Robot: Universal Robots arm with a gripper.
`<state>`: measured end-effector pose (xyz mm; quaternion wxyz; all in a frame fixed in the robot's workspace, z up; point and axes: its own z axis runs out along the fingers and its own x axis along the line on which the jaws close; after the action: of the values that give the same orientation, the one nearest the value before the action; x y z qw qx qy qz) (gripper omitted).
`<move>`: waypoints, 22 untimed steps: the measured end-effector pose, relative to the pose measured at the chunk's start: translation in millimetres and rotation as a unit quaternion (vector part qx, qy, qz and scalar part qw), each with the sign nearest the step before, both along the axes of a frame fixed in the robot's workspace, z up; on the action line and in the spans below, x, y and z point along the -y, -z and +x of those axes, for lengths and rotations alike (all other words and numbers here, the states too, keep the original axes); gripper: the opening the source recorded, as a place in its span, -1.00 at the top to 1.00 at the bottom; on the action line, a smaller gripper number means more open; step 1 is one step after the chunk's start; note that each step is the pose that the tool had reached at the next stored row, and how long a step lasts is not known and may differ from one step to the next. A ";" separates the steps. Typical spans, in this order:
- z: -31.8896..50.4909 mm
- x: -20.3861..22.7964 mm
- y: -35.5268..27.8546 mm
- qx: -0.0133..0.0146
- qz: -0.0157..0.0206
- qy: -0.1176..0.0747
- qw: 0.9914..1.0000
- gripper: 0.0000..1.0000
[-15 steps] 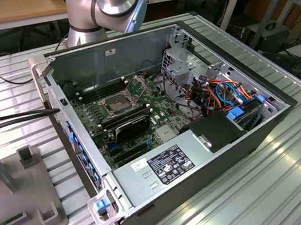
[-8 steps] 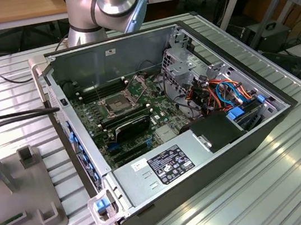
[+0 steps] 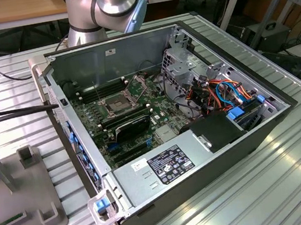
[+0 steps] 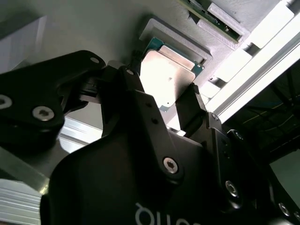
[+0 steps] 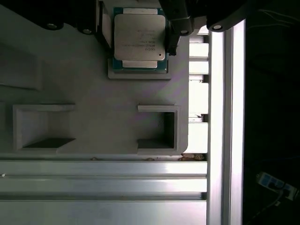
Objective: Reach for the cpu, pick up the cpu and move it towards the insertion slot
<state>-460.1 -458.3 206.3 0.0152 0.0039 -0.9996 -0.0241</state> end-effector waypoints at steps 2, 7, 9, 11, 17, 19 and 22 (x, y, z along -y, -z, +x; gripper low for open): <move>0.0 0.0 -2.9 0.000 0.000 0.000 1.000 -0.09; 0.0 0.0 -10.5 -0.001 0.000 0.000 1.000 -0.09; 0.0 0.0 -13.1 -0.002 0.000 0.000 1.000 -0.09; 0.0 0.0 -15.9 -0.002 0.000 0.000 1.000 -0.09; 0.0 0.0 -22.8 -0.003 0.000 0.000 1.000 -0.09; 0.0 0.0 -24.5 -0.004 0.000 0.000 1.000 -0.09; 0.0 0.0 -28.0 -0.004 0.001 0.000 1.000 -0.09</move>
<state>-460.1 -458.3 234.3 0.0197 0.0038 -0.9995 -0.0246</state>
